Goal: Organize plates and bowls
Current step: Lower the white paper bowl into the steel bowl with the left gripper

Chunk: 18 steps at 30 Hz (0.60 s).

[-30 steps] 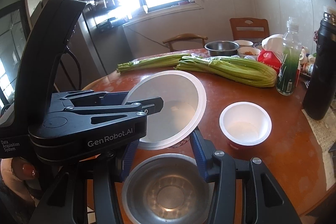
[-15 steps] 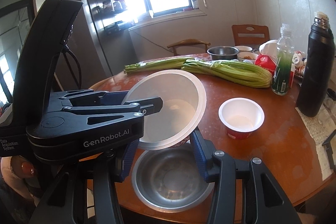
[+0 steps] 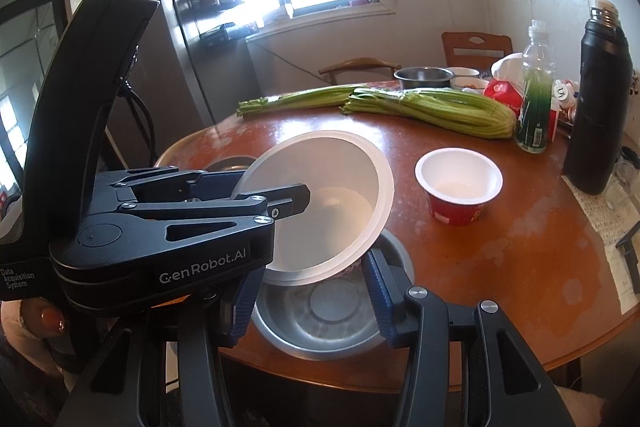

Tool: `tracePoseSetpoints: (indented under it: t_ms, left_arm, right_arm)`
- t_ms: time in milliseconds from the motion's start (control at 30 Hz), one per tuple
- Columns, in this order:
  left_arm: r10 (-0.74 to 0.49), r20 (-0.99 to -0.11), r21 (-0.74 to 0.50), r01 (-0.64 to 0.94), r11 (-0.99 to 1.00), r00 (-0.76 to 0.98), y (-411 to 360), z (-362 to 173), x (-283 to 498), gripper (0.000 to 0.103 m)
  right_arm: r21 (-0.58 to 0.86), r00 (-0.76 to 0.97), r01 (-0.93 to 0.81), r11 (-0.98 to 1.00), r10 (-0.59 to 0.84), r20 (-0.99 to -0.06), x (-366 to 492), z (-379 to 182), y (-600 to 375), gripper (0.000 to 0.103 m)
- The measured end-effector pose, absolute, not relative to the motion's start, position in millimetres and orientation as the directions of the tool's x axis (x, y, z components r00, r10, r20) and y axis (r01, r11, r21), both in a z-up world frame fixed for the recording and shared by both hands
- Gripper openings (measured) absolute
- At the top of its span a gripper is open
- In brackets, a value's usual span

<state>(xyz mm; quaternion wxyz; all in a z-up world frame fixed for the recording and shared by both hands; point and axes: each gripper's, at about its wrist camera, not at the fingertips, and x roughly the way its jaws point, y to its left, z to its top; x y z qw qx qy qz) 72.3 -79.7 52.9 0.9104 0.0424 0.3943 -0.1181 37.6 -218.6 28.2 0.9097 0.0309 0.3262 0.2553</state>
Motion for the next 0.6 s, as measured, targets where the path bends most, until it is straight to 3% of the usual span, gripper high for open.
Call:
tracePoseSetpoints:
  t_ms: [600]
  left_arm:
    - [-0.180, -0.765, -0.019, 0.258, 0.966, 0.619, -92, 8, 75, 0.043]
  right_arm:
    - [0.230, 0.616, -0.436, 0.870, 0.475, -0.628, 40, -10, -226, 0.051]
